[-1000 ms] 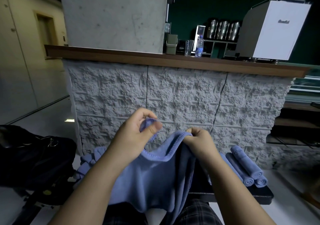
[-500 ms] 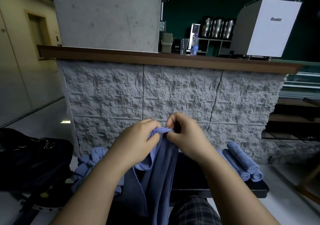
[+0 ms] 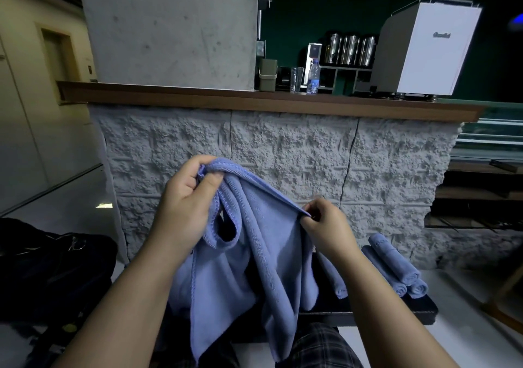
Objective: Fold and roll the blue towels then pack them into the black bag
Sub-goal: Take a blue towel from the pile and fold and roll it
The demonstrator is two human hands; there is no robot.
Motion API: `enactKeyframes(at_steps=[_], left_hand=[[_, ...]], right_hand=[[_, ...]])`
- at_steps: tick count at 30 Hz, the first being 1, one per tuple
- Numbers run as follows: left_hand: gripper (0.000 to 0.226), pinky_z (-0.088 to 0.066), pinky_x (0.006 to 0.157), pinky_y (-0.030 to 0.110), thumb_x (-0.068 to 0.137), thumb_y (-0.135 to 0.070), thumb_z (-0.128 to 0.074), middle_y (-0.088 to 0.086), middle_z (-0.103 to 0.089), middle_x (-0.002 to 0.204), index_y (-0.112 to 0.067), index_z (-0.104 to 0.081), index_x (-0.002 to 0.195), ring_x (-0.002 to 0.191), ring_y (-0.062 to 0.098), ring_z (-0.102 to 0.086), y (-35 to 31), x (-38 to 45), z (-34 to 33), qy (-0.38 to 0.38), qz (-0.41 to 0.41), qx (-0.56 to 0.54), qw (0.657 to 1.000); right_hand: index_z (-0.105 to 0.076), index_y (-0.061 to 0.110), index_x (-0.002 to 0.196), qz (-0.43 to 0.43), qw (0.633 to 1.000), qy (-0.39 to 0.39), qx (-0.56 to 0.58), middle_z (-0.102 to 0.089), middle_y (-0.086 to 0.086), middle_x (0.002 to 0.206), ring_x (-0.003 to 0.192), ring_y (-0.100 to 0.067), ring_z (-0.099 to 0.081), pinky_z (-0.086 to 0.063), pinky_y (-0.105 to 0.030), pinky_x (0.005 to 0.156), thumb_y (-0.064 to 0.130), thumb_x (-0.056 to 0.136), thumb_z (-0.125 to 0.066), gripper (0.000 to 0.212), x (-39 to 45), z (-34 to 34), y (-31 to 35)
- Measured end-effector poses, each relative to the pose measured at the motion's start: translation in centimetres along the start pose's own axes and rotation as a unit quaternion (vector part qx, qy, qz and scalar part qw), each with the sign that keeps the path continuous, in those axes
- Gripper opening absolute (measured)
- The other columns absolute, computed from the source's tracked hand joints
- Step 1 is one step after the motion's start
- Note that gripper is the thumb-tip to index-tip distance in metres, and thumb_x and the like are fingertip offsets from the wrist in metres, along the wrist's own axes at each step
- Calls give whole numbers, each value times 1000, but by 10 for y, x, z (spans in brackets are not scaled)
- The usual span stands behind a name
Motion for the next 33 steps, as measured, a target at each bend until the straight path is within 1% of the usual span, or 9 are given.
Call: enactKeyframes(at_steps=[6,10,12,15,18,21,25,28,33], left_hand=[[17,-44,75,26,84,-16,-66,-11,-60,85,-30,-57,83,85,9,-57,26,3,13,-40,117,111,986],[25,-38,71,11,78,-18,-73,-21,-53,93,-30,-52,87,85,-10,-49,24,-1,8,-42,103,170,979],[28,-38,71,7,76,-21,-75,-18,-55,91,-33,-54,88,85,-8,-52,22,-3,-2,-1,80,154,985],[34,-38,81,17,74,-30,-76,-18,-55,99,-37,-55,99,97,0,-52,25,-9,-23,94,80,196,973],[25,-41,77,20,78,-27,-72,-13,-63,97,-37,-56,93,92,3,-57,33,-14,-43,151,66,235,958],[9,-45,66,31,85,-21,-63,-5,-63,72,-28,-58,81,72,15,-58,37,-12,-45,135,50,253,957],[11,-35,49,23,88,-17,-58,-14,-52,52,-24,-60,79,48,0,-43,33,-8,-39,102,43,221,969],[13,-42,55,33,89,-19,-58,-10,-52,56,-27,-58,78,51,5,-45,31,-5,-32,71,40,205,975],[5,-48,66,41,82,-31,-56,14,-60,70,-29,-58,80,66,32,-55,24,0,-18,5,24,177,984]], right_hand=[[-40,11,64,-18,1000,-12,-11,-38,0,55,55,-16,-35,-23,-30,49,23,95,-51,35,3,8,0],[-54,16,75,22,1000,7,-17,-51,9,63,60,-7,-46,-31,-16,51,23,93,-55,19,2,11,12],[-54,21,71,40,999,12,-2,-51,11,61,58,1,-45,-31,-12,50,22,90,-61,20,0,10,20],[-53,24,65,83,996,21,37,-50,9,56,50,0,-42,-33,-15,50,21,85,-67,25,-5,7,37],[-54,25,67,129,987,47,81,-49,9,55,49,-2,-39,-31,-19,49,18,81,-71,23,-11,6,55],[-53,26,69,167,980,60,90,-49,9,57,52,-3,-40,-31,-20,51,18,80,-73,24,-14,9,64],[-54,19,72,163,980,54,98,-48,7,59,53,-3,-39,-30,-20,52,22,82,-72,21,-12,15,55],[-51,22,69,144,986,44,79,-45,8,56,52,-3,-38,-30,-19,51,26,84,-69,24,-11,17,44],[-52,13,78,102,993,50,44,-50,7,62,54,0,-41,-32,-17,52,25,89,-63,20,-8,20,23]])
Point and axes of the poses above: each hand's wrist, its own x-axis towards the middle knuckle, its own z-axis out of the back of the hand, y = z × x, the point moved 3 cm from there along x, towards the middle knuckle
